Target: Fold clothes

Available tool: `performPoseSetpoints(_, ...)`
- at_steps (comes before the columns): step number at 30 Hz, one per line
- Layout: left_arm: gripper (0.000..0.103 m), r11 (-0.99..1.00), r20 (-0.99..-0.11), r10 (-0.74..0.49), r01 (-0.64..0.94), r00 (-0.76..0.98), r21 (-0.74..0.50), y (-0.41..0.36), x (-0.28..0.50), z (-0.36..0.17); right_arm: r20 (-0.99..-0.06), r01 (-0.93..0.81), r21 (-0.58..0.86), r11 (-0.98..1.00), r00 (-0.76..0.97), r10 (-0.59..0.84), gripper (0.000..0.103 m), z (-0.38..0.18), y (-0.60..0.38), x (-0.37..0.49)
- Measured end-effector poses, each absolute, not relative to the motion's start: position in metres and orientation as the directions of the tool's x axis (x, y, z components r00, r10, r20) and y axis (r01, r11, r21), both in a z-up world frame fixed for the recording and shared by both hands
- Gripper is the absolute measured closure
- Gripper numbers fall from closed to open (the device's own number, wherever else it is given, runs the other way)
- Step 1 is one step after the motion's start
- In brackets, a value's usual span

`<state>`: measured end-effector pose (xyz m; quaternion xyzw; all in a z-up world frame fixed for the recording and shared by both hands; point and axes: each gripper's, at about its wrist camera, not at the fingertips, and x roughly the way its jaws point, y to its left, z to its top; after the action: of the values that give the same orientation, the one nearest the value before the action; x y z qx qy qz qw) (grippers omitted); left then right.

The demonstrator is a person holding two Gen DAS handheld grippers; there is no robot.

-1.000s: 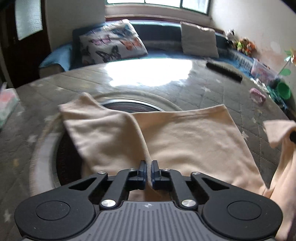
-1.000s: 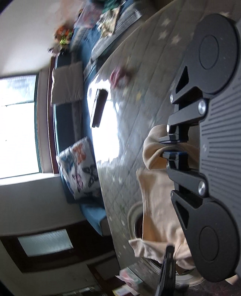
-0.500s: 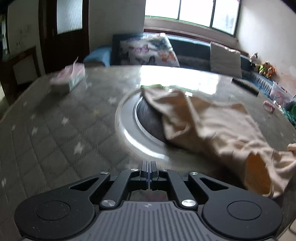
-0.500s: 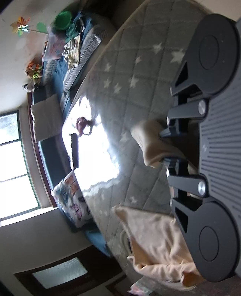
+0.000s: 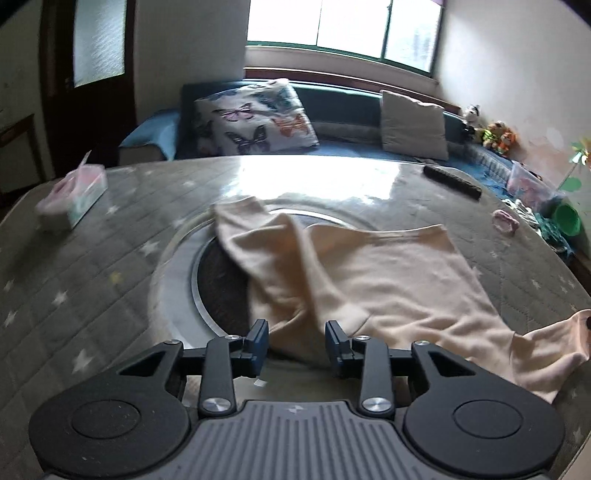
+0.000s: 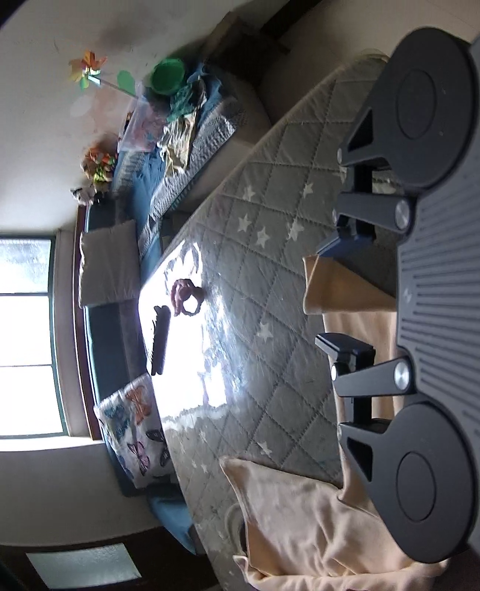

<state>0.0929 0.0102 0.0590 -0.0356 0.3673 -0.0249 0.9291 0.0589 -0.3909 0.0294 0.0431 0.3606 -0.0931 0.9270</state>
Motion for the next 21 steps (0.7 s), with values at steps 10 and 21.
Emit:
performPoseSetpoints(10, 0.049, 0.998, -0.692, -0.050, 0.017, 0.720, -0.055, -0.004, 0.145, 0.053, -0.720, 0.284, -0.040, 0.958, 0.656, -0.225, 0.072, 0.006, -0.410, 0.065)
performPoseSetpoints(21, 0.065, 0.999, -0.750, 0.017, -0.041, 0.661, -0.014, -0.012, 0.208, 0.019, -0.685, 0.146, -0.011, 0.989, 0.720, -0.113, 0.060, 0.020, -0.388, 0.068)
